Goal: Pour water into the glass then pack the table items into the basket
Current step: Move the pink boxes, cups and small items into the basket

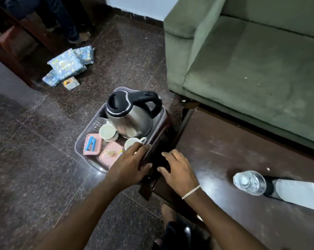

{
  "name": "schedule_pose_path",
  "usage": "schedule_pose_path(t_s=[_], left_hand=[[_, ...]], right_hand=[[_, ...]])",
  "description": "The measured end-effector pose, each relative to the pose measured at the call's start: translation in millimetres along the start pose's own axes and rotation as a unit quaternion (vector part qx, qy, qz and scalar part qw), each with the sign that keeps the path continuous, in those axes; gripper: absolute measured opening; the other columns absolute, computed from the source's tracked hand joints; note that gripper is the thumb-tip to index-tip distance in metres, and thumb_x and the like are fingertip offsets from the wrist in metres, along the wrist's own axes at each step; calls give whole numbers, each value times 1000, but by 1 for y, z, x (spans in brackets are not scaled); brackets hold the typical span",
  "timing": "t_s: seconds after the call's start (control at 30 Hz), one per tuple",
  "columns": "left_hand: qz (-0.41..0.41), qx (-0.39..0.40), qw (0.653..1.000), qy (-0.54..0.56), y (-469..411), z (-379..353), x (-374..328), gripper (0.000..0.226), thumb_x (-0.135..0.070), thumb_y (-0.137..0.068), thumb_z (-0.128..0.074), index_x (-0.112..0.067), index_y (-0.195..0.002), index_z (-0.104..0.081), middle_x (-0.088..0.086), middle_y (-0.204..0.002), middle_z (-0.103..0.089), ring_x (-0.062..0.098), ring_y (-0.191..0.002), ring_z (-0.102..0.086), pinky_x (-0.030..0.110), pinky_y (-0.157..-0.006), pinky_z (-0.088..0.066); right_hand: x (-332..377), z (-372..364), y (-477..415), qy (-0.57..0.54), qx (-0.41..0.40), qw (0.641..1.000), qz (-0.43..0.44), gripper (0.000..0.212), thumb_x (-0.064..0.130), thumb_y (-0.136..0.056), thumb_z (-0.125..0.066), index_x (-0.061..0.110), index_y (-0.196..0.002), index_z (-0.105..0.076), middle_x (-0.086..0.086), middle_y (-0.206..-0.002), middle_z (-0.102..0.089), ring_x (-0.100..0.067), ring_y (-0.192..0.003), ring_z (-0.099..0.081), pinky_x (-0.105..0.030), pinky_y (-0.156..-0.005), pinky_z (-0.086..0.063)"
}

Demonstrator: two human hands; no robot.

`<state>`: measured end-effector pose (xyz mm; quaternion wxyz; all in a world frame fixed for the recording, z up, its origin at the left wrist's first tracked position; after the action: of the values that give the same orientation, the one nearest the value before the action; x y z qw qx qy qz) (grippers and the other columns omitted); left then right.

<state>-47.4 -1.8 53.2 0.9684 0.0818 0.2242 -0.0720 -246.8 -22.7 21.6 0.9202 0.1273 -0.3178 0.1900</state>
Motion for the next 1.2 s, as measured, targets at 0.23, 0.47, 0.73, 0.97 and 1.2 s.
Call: schedule_pose_path(t_s=[0.23, 0.47, 0.73, 0.97, 1.2], left_hand=[[-98, 96, 990, 31, -19, -89, -106, 71, -52, -88, -69, -22, -149, -47, -4, -135, -53, 17, -117, -60, 29, -90, -53], [-168, 185, 966, 64, -30, -207, -216, 72, -54, -88, -63, -23, -150, -44, -7, -137, -48, 14, -124, -55, 25, -102, -44], [-210, 248, 943, 66, -18, -295, -308, 67, -45, -88, -66, -22, -147, -45, -3, -141, -48, 20, -126, -55, 35, -108, -47], [-233, 296, 925, 53, -4, -335, -353, 65, -41, -88, -65, -21, -146, -45, 2, -140, -49, 25, -127, -55, 41, -106, -48], [-253, 318, 912, 51, 12, -364, -377, 56, -27, -88, -64, -21, -142, -48, 1, -131, -48, 24, -124, -52, 39, -108, -46]], right_hand=[[-101, 54, 97, -6, -32, 994, -101, 56, 32, -79, -81, 12, -128, -64, -7, -116, -61, -32, -108, -60, -45, -96, -52], [-198, 91, 205, 9, -70, 977, -204, 56, 37, -80, -81, 13, -128, -66, -7, -120, -64, -31, -108, -60, -46, -94, -52], [-282, 103, 312, 16, -88, 949, -301, 56, 44, -74, -82, 17, -121, -66, -2, -111, -61, -28, -97, -61, -46, -86, -54], [-320, 92, 372, -3, -68, 933, -353, 58, 39, -71, -86, 20, -123, -67, -5, -113, -61, -30, -100, -61, -43, -87, -54], [-335, 77, 385, -28, -14, 933, -358, 42, 22, -80, -76, 30, -120, -68, 1, -110, -58, -24, -89, -65, -25, -72, -45]])
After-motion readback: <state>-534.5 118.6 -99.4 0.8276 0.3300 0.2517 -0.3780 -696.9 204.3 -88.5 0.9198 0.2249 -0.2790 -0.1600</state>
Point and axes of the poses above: each hand's wrist, its own y-axis away from the middle knuckle, its own z-axis out of the back of the hand, x = y × z, the point moved 1 cm from there along -y, towards the middle knuckle
